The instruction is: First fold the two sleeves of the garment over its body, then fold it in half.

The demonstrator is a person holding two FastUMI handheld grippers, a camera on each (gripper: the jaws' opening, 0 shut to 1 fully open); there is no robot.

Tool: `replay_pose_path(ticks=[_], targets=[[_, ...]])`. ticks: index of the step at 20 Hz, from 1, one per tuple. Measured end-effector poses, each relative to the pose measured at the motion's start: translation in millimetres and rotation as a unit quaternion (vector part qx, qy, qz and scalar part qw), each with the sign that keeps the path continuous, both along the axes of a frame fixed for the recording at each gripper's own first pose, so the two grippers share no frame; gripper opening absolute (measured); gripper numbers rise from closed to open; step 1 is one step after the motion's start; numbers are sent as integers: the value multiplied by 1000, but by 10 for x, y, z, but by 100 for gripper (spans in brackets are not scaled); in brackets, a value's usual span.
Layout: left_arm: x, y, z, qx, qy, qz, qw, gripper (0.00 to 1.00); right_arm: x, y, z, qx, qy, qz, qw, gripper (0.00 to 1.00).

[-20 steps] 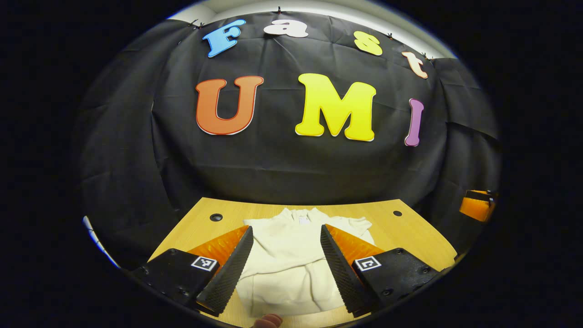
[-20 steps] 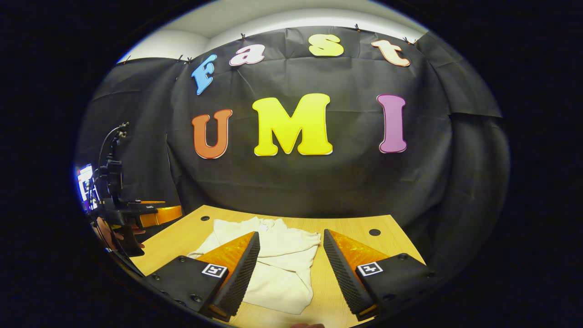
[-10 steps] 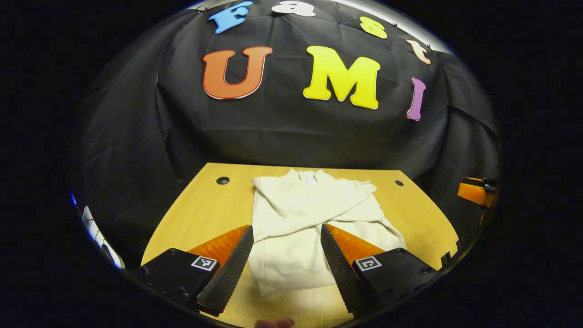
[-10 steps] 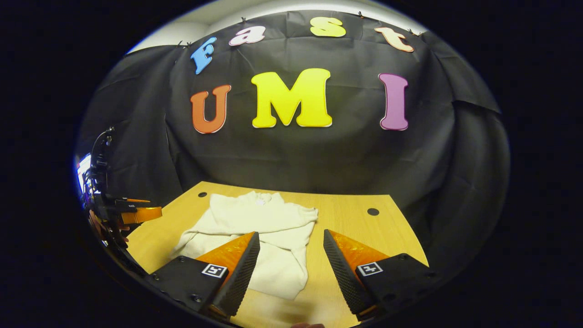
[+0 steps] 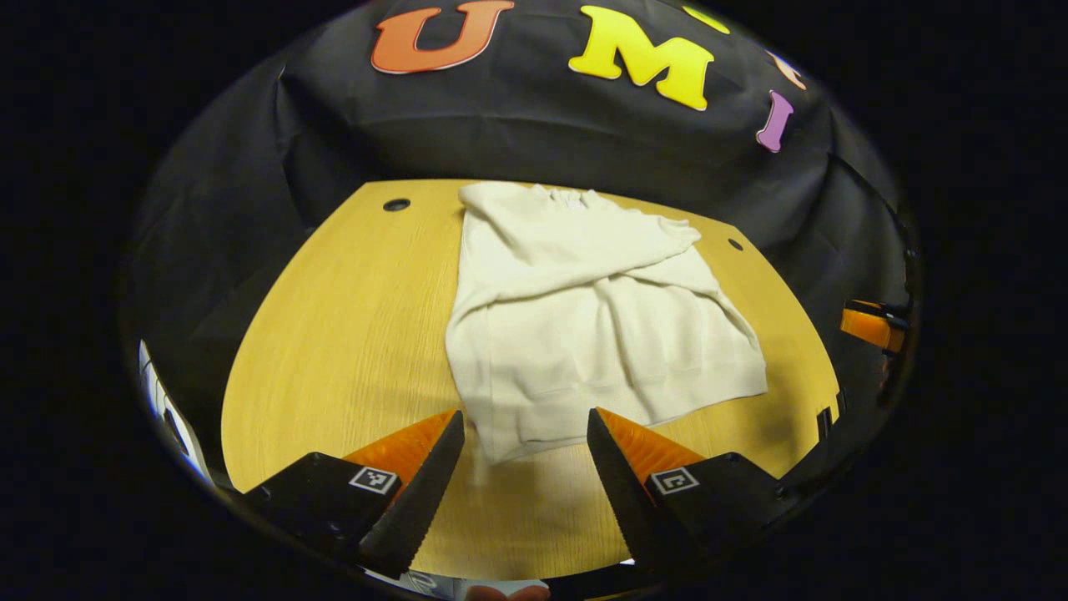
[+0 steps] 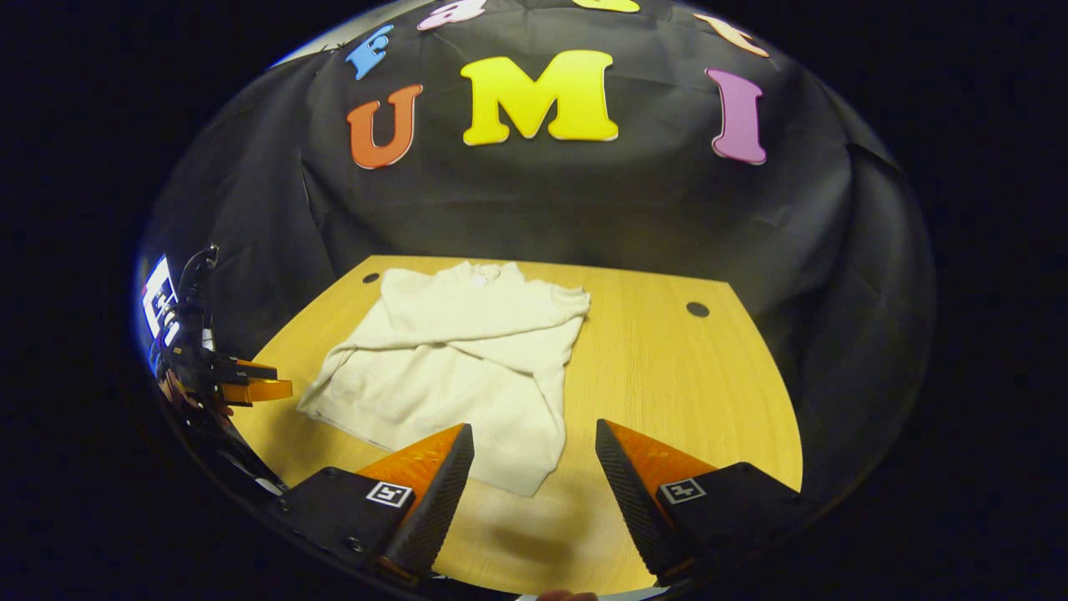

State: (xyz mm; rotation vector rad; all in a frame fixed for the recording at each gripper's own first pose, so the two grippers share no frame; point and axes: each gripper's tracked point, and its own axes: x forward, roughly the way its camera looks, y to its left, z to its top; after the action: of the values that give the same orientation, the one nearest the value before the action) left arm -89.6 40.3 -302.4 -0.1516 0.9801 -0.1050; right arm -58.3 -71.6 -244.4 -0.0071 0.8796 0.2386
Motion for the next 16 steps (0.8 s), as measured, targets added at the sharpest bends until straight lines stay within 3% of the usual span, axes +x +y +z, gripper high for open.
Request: replay_pose_path(ticks=[4, 8, 13, 16], targets=[[73, 66, -341, -30, 47, 40, 998, 94, -105, -87, -557, -5, 82, -33, 996, 92], [158, 47, -512, -43, 71, 44, 996, 96, -155, -135, -1013, -27, 150, -58, 987, 92], [197, 38, -583, -54, 98, 48, 993, 95, -121, -12, -1301, -32, 190, -71, 979, 91], [229, 38, -613, -45, 104, 51, 992, 87, -62, 118, -1448, -38, 202, -72, 976, 92]])
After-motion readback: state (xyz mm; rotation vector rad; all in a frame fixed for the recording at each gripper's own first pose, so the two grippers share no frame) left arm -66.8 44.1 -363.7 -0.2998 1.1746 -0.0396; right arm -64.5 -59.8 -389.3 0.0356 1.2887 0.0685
